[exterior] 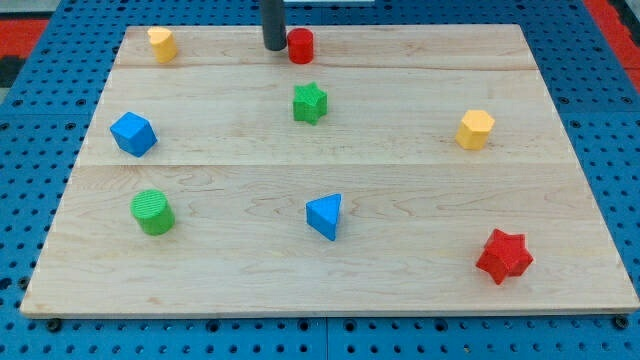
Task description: Move the green circle right to the blue cube
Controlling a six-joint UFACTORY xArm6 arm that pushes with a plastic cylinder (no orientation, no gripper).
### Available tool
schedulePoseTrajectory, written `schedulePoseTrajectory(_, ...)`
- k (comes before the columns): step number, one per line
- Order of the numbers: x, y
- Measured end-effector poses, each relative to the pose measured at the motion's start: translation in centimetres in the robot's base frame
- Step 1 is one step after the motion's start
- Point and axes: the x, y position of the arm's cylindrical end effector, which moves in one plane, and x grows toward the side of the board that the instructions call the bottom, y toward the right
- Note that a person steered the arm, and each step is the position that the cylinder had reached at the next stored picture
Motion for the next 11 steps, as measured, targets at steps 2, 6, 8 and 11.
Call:
schedulePoseTrajectory(2, 5.2, 17.7)
schedulePoseTrajectory(6, 26.8, 1.5)
schedulePoseTrajectory(8, 36.0, -13.4)
schedulePoseTrajectory(11, 26.4, -9.9)
